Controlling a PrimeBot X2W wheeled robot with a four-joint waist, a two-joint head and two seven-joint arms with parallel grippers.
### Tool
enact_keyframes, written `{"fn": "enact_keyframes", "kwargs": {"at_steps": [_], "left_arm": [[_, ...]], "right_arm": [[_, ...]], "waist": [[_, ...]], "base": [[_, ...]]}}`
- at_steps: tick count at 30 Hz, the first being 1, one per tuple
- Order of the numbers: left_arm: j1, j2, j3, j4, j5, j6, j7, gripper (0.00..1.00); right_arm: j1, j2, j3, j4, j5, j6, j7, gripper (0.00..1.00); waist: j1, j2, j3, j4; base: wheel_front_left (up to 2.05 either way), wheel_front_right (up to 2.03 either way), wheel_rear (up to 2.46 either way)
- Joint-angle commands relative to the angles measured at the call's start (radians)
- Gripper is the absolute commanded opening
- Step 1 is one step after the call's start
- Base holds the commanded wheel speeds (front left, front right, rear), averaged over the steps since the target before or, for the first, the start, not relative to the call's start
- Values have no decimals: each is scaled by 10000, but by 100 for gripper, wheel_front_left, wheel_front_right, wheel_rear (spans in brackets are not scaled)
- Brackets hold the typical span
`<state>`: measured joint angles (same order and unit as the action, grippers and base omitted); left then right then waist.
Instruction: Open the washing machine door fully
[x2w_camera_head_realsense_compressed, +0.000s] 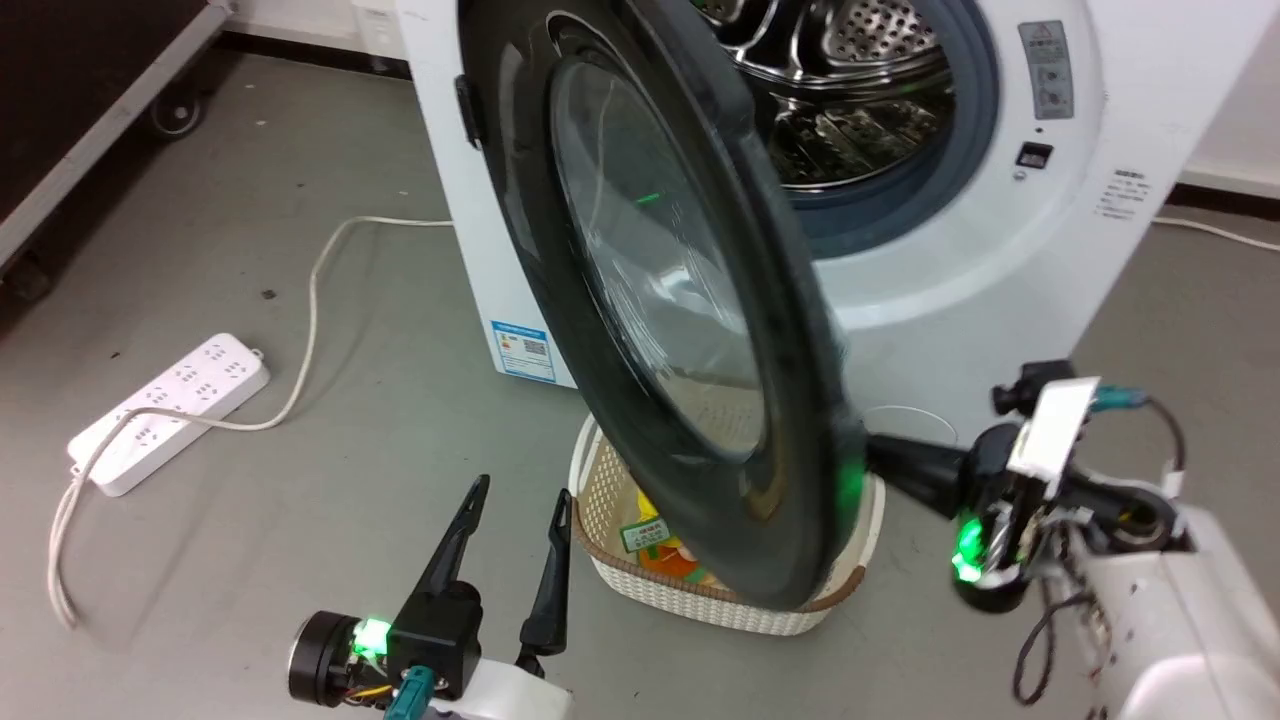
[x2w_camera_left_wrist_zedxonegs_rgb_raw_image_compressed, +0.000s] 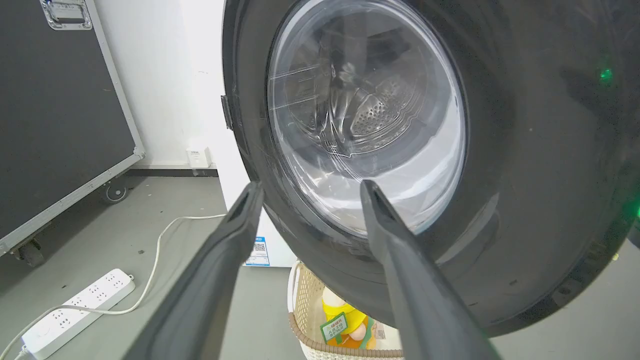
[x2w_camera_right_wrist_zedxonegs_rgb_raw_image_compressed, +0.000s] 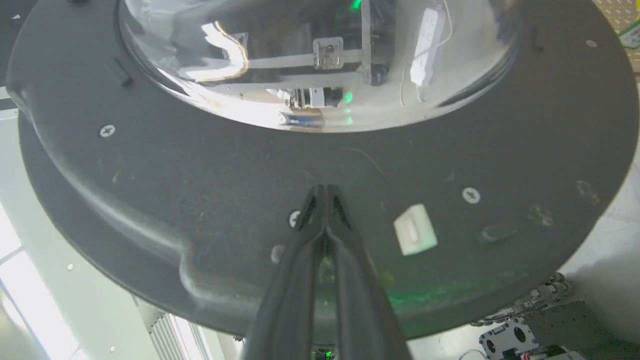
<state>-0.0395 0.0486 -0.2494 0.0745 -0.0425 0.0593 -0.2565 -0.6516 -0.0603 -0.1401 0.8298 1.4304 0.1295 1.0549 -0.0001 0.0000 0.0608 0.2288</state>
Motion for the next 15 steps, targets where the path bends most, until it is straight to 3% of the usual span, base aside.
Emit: {"fn": "enact_keyframes", "kwargs": {"at_steps": [1, 3, 4, 6, 12, 13, 15], "left_arm": [[111, 21, -26, 51, 64, -46, -53, 100], [155, 20, -42, 101, 37, -64, -53, 100], [179, 20, -50, 149, 19, -87, -53, 100], [190, 20, -52, 179, 20, -105, -53, 100], [287, 20, 17, 232, 47, -99, -53, 100], [314, 32, 31, 231, 54, -111, -53, 100], [355, 48, 39, 269, 15, -195, -53, 100]], "right_arm": [[267, 95, 275, -124, 296, 12, 56, 0], [558, 97, 919, -340, 938, 12, -24, 0], [934, 98, 1885, -667, 1705, 12, -418, 0], [1114, 98, 2440, -861, 2079, 12, -775, 0], [1347, 99, 3199, -1239, 2482, 12, -1833, 0], [1370, 91, 3190, -1341, 2407, 12, -2063, 6], [1471, -41, 3088, -1669, 2237, 12, -2550, 100]], "waist": [[1, 0, -53, 77], [1, 0, -98, 153], [1, 0, -137, 229], [1, 0, -165, 266], [1, 0, -365, 247], [1, 0, -417, 213], [1, 0, -560, 150]], "base": [[0, 0, 0], [0, 0, 0], [0, 0, 0], [0, 0, 0], [0, 0, 0], [0, 0, 0], [0, 0, 0]]}}
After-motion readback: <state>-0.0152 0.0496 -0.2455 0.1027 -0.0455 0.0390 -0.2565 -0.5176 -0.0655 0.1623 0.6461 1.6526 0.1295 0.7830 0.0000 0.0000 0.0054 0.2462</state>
